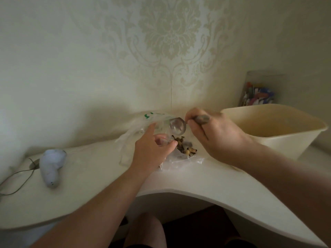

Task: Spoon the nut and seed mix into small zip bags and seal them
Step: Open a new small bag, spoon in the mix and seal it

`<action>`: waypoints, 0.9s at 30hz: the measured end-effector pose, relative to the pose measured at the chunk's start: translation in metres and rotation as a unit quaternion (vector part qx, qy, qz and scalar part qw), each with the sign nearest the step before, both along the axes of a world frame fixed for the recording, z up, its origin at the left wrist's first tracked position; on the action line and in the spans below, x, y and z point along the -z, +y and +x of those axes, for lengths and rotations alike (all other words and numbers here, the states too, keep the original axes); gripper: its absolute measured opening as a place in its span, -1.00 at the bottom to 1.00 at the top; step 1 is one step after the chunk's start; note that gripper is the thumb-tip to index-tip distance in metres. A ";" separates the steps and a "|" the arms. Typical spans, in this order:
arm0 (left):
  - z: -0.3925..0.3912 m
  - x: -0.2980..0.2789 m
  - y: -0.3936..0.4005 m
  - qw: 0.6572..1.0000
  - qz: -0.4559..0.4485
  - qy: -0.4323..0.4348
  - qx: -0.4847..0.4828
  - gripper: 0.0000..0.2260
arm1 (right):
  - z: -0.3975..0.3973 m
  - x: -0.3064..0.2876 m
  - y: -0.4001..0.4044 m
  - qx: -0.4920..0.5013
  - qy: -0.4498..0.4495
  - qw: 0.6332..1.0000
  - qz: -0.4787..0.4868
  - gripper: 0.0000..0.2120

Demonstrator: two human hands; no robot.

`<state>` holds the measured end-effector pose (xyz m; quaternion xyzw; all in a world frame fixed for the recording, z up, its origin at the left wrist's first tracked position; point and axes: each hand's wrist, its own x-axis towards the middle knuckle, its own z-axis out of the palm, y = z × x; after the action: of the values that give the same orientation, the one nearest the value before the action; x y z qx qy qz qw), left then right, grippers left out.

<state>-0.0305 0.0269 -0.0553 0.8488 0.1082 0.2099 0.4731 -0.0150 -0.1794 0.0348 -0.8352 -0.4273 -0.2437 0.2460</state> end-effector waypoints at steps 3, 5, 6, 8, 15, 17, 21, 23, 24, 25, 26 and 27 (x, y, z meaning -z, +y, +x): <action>0.007 -0.007 0.004 0.996 -0.079 -0.025 0.009 -0.26 | 0.001 0.032 -0.004 0.009 -0.009 0.996 -0.088 -0.79; 0.015 -0.014 0.007 0.991 -0.123 -0.040 0.020 -0.48 | 0.005 0.056 -0.009 0.029 -0.029 0.985 -0.168 -0.66; 0.019 -0.019 0.006 0.987 -0.154 -0.033 0.023 -0.63 | 0.008 0.068 -0.012 0.036 -0.032 0.979 -0.199 -0.57; 0.028 -0.027 0.006 0.966 -0.251 0.012 0.053 -0.83 | 0.013 0.084 -0.018 0.045 -0.018 0.973 -0.227 -0.43; 0.031 -0.039 0.014 0.813 -0.452 0.210 0.301 -0.65 | 0.029 0.103 -0.030 0.039 0.010 0.974 -0.223 -0.20; 0.030 -0.039 0.012 0.775 -0.495 0.202 0.336 -0.63 | 0.031 0.102 -0.032 0.023 0.064 0.985 -0.157 -0.24; 0.034 -0.047 0.004 0.739 -0.541 0.149 0.371 -0.51 | 0.020 0.075 -0.015 0.023 0.266 0.948 0.172 -0.55; 0.038 -0.052 0.000 0.774 -0.500 0.111 0.373 -0.49 | 0.017 0.060 -0.001 -0.006 0.283 0.929 0.237 -0.68; 0.042 -0.053 -0.001 0.789 -0.481 0.093 0.371 -0.49 | 0.018 0.054 0.005 -0.020 0.280 0.929 0.242 -0.68; 0.045 -0.054 -0.001 0.795 -0.471 0.082 0.373 -0.49 | 0.022 0.049 0.012 -0.034 0.279 0.929 0.239 -0.67; 0.050 -0.054 -0.001 0.796 -0.469 0.078 0.374 -0.49 | 0.028 0.046 0.019 -0.043 0.287 0.929 0.231 -0.69; 0.052 -0.055 -0.001 0.794 -0.472 0.079 0.376 -0.48 | 0.035 0.044 0.026 -0.043 0.300 0.927 0.222 -0.74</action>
<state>0.0219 0.0259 0.0002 0.5078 -0.0969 -0.1297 0.8461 0.0195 -0.1537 -0.0096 -0.7742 -0.3045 -0.0593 0.5518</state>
